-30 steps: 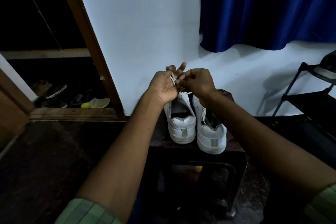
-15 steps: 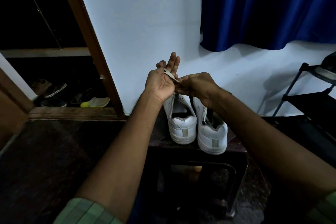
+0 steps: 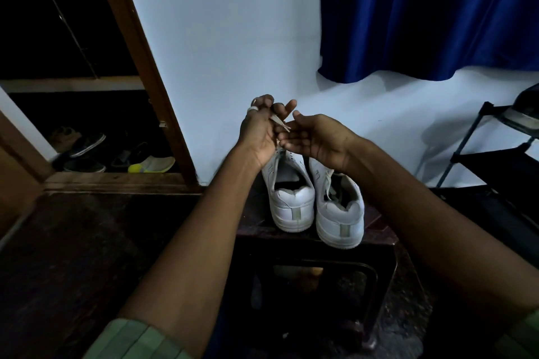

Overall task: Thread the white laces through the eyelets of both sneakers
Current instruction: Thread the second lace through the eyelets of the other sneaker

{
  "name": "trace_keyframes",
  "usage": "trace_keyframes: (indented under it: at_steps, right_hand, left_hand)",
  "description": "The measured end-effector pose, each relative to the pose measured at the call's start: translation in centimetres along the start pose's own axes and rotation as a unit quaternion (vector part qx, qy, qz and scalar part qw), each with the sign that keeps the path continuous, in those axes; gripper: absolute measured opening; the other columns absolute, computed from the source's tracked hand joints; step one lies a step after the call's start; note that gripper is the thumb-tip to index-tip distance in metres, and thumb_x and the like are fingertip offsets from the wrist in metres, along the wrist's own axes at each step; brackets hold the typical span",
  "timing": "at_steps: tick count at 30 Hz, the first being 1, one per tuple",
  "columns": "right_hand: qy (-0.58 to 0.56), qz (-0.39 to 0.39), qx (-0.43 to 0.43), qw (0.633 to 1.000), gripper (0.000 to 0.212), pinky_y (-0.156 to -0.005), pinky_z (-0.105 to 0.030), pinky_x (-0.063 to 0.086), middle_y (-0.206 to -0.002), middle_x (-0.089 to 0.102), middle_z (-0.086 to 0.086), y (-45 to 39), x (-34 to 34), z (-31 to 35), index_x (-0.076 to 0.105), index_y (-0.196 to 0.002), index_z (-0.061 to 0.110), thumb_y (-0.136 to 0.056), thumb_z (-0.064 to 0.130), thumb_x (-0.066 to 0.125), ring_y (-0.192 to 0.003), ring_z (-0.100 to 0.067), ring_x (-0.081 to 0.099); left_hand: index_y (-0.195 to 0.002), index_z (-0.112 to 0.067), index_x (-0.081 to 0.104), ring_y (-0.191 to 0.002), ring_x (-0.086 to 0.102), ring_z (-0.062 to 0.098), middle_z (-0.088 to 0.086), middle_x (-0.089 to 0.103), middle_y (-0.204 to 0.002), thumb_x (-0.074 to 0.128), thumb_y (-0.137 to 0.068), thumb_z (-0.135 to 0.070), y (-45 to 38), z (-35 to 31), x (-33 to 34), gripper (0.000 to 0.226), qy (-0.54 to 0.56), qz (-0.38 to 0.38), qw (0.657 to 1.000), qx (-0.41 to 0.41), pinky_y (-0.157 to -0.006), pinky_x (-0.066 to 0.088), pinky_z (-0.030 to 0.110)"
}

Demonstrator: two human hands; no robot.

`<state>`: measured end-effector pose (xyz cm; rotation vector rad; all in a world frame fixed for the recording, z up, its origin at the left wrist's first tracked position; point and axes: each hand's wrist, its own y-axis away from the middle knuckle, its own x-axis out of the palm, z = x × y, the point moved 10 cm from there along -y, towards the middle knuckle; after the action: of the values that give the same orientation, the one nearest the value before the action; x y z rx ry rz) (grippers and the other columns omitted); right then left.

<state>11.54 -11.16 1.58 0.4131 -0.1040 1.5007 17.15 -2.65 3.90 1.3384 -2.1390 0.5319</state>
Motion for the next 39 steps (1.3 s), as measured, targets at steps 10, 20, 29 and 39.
trace_keyframes:
  at_steps: [10,20,29,39]
  right_hand:
    - [0.030,-0.029,-0.025,0.999,0.006,-0.065,-0.021,0.059,-0.093,0.073,-0.016,-0.1,-0.8,0.3,0.072,-0.093,0.000,-0.094,-0.002,0.066,-0.073,-0.017,0.070]
    - [-0.028,-0.123,-0.166,0.978,0.012,-0.086,-0.029,0.052,-0.101,0.074,-0.005,0.5,-2.9,2.9,0.074,-0.092,0.006,-0.093,0.002,0.062,-0.092,-0.016,0.066]
    - [0.037,-0.169,-0.113,0.978,0.027,-0.044,-0.025,0.023,-0.056,0.031,0.004,0.6,-5.9,3.0,0.038,-0.069,0.020,-0.093,0.009,0.039,-0.049,-0.013,0.021]
    - [0.348,-0.097,-0.134,0.923,0.042,-0.052,-0.026,0.034,-0.061,0.052,0.001,0.8,-3.7,3.8,0.065,-0.072,0.010,-0.104,0.038,0.058,-0.052,-0.013,0.041]
  left_hand:
    - [-0.085,-0.021,0.043,-0.091,0.074,0.019,-0.001,0.060,-0.069,0.029,-0.101,0.004,0.2,-0.5,1.1,0.033,-0.173,0.037,0.982,0.058,-0.055,0.048,0.023]
    - [-0.086,-0.026,0.052,-0.076,0.074,0.013,-0.004,0.077,-0.084,0.040,-0.113,-0.023,-0.4,0.7,-2.4,0.030,-0.066,-0.081,0.994,-0.037,-0.057,0.040,0.023]
    - [-0.083,-0.025,0.054,-0.072,0.067,0.013,-0.004,0.077,-0.087,0.043,-0.111,-0.024,0.2,1.3,-4.4,0.030,-0.168,-0.116,0.974,-0.097,-0.056,0.037,0.024]
    - [-0.097,-0.022,0.056,-0.070,0.071,0.011,-0.004,0.079,-0.087,0.039,-0.111,-0.030,0.0,-0.6,-2.6,0.024,-0.369,-0.056,0.928,0.009,-0.063,0.044,0.028]
